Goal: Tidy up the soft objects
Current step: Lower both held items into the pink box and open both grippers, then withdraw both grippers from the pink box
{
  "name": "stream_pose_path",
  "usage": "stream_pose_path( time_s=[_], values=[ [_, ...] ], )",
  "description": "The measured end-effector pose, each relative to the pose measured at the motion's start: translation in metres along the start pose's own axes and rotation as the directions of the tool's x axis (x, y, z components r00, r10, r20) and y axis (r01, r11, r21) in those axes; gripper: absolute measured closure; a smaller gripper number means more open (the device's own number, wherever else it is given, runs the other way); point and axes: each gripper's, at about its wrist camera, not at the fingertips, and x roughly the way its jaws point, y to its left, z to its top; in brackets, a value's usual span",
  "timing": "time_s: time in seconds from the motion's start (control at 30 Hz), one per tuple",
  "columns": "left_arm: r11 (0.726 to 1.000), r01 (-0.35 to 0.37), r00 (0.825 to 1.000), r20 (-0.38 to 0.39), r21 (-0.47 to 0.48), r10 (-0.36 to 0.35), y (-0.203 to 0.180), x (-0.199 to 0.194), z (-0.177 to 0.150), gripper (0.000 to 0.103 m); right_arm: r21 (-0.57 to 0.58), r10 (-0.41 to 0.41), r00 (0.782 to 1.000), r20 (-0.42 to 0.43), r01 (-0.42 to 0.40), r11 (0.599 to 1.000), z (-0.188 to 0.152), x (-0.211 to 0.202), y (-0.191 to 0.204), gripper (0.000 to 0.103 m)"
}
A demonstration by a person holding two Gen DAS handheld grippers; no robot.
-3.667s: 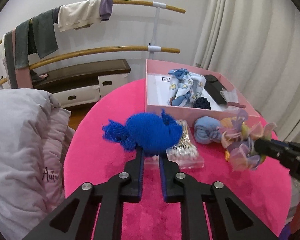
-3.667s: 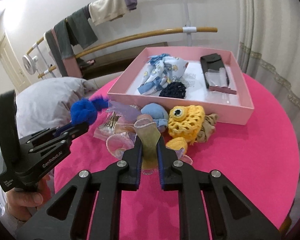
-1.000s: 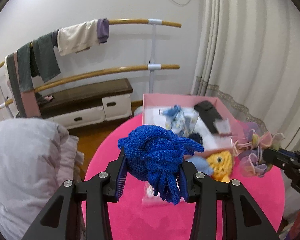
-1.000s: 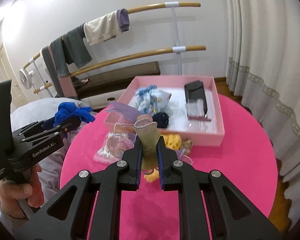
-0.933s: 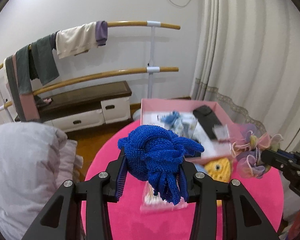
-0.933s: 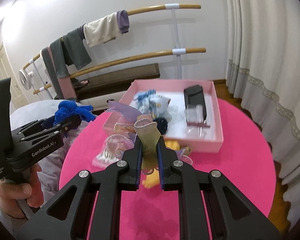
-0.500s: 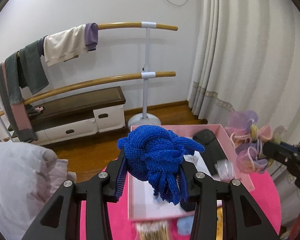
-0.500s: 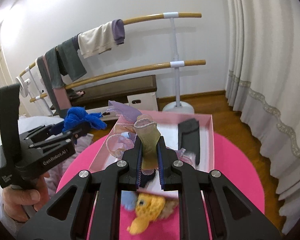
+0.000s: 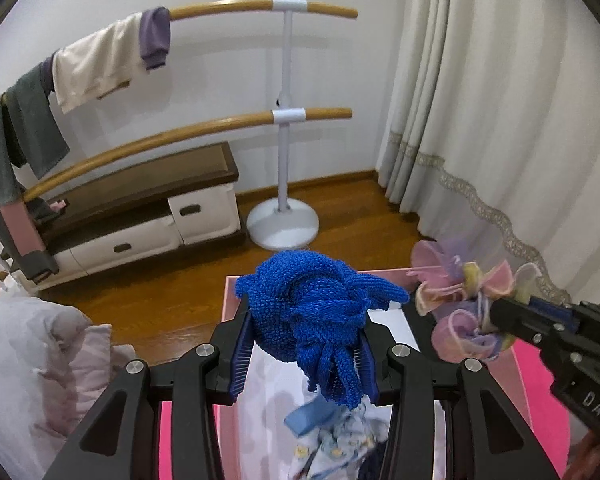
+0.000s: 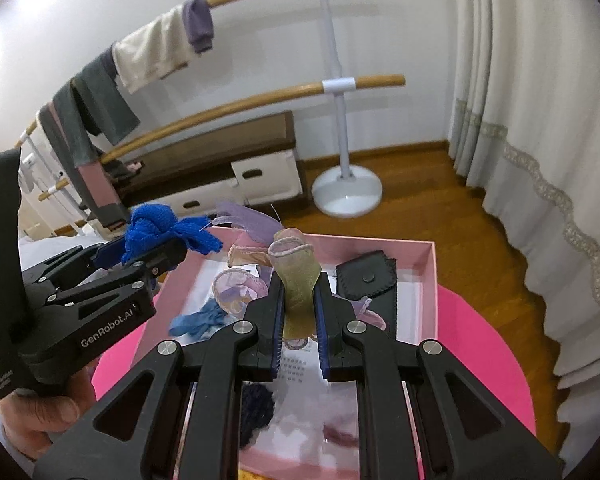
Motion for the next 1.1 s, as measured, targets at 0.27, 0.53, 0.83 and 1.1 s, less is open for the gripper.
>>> stream_pose_path(
  time_s=[0.27,0.53,0.83,1.1],
  values=[
    [0.999,-0.008,0.998,-0.068,0.042,0.011,-0.002,0.067,0.039,0.027,0.054,0.003,0.997,-0.073,0.001,0.999,0.004,0.04,-0.008,0.074],
    [0.998,-0.065,0.998,0.018,0.002,0.065,0.018,0.046,0.03,0.003,0.114,0.004,1.0,-0.006,-0.003,0.994,-0.012,0.02,-0.012,0.0],
    [0.99,-0.137,0.982,0.132,-0.016,0.138,0.016,-0.01,-0.012,0.0,0.106,-0.03,0.998,0.063,0.023,0.994,-0.04,-0.028,0.007,0.0],
    [0.989,-0.137,0.969,0.199,-0.047,0.144,0.007,-0.077,-0.085,0.0,0.07,-0.043,0.988,0.147,0.033,0.997,-0.075,-0.084,0.031,0.0]
  ],
)
